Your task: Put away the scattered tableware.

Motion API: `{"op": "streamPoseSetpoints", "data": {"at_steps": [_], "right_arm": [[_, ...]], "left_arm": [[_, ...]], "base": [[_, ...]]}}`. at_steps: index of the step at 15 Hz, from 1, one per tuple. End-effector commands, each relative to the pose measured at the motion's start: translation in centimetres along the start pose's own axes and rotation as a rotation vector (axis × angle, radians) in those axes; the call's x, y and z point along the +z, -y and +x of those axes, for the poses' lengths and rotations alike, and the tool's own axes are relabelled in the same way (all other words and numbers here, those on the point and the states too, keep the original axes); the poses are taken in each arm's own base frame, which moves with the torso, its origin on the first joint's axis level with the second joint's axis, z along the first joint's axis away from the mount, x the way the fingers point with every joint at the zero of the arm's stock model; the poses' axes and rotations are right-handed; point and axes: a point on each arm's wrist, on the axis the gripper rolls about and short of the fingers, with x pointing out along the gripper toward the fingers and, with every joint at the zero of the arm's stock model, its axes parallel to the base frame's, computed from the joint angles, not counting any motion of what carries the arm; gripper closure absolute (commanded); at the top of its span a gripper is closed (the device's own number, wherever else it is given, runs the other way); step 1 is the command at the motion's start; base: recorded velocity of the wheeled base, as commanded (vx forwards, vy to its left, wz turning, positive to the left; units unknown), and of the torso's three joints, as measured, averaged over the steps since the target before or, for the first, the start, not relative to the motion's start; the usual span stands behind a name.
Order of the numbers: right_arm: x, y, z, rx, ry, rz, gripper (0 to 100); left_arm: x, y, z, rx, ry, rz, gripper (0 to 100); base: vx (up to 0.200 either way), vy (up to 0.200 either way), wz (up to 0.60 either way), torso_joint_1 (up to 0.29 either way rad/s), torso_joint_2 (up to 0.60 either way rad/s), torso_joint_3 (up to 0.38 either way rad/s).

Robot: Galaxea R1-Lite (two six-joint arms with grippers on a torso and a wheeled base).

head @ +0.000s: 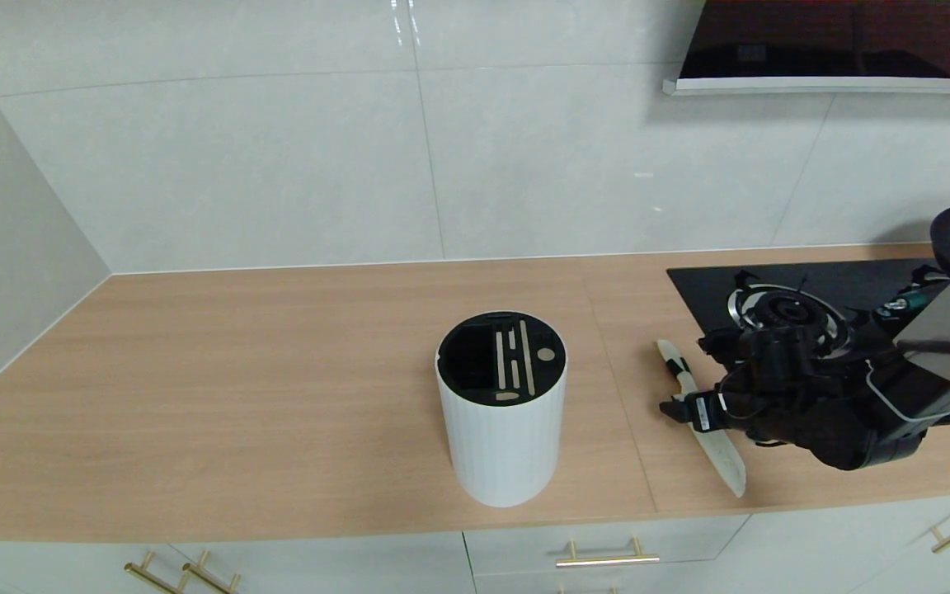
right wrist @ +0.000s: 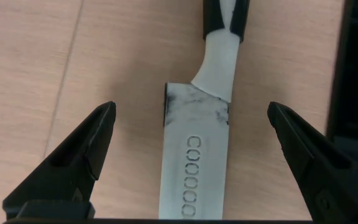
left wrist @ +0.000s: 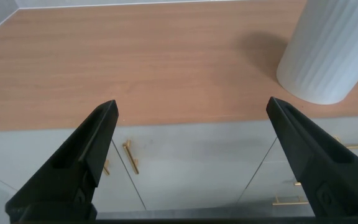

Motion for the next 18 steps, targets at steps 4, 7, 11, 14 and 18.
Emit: {"op": "streamPoseSetpoints", "data": {"at_steps": [4,7,11,14,18], "right_arm": [[-0.3,0.0,0.3,-0.004,-0.009,0.000,0],[-0.5,0.0,0.5,-0.009,-0.016,0.000,0],[-1.0,0.1,1.0,-0.030,-0.022,0.000,100],[-1.2,0.1,1.4,-0.029,-0.030,0.000,100],[-1.1,0.1,1.3,-0.033,-0.025,-0.001,100]], "left_arm": [[0.0,0.0,0.0,0.000,0.001,0.000,0],[0.0,0.0,0.0,0.000,0.000,0.000,0],[0.0,0.0,0.0,0.000,0.000,0.000,0],[0.0,0.0,0.0,0.001,0.001,0.000,0],[0.0,0.0,0.0,0.000,0.000,0.000,0]], "base": [[0.000,0.000,0.00,0.000,0.00,0.000],[0.000,0.000,0.00,0.000,0.00,0.000],[0.000,0.000,0.00,0.000,0.00,0.000],[0.000,0.000,0.00,0.000,0.00,0.000],[0.000,0.000,0.00,0.000,0.00,0.000]]}}
